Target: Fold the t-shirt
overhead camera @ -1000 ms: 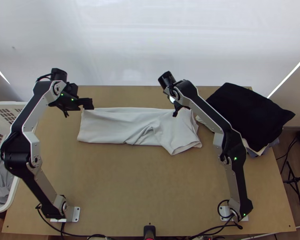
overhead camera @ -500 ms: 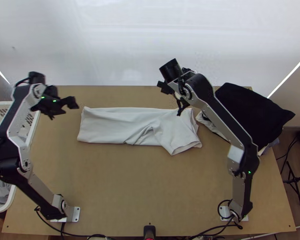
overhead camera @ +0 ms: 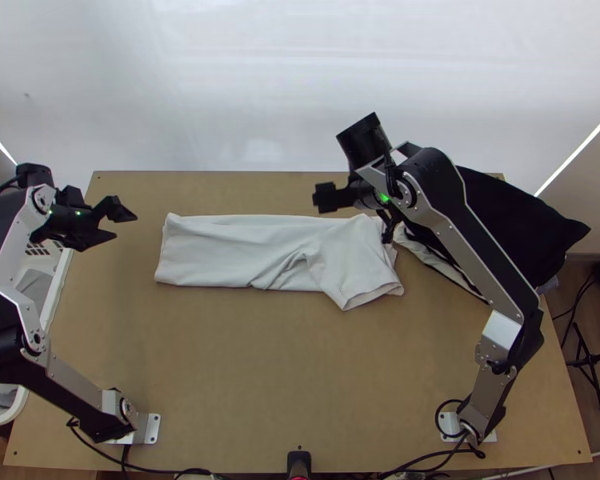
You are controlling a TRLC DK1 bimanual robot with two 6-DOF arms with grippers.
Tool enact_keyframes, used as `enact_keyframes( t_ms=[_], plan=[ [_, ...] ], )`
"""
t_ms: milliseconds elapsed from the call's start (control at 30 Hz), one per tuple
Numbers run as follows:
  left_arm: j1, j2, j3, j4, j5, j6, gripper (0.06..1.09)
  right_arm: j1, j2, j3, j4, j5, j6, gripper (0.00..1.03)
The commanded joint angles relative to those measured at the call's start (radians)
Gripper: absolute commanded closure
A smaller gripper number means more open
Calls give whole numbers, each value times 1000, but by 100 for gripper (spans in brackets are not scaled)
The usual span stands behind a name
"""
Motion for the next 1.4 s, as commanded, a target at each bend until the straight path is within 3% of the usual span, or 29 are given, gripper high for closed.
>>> enact_keyframes(
  t_ms=[0,167,267,333,433,1067,1367],
  plan=[
    [27,30,-101,89,158,97,10,-4,-9,-17,-8,-181,-226,10],
    [21,70,-155,130,173,210,10,-13,-22,-21,-23,-269,-292,10],
    [20,82,-163,122,176,248,10,-12,-33,-18,-23,-305,-284,10],
    [12,101,-161,109,176,259,10,-13,-38,-7,-23,-335,-234,10],
    [0,119,-166,98,181,284,10,-12,-41,9,-23,-338,-214,4],
    [-74,178,-166,155,204,298,10,-36,-42,-6,-29,-338,-215,5],
    [-154,198,-161,214,224,245,10,-38,-42,5,-29,-338,-215,5]
  ],
)
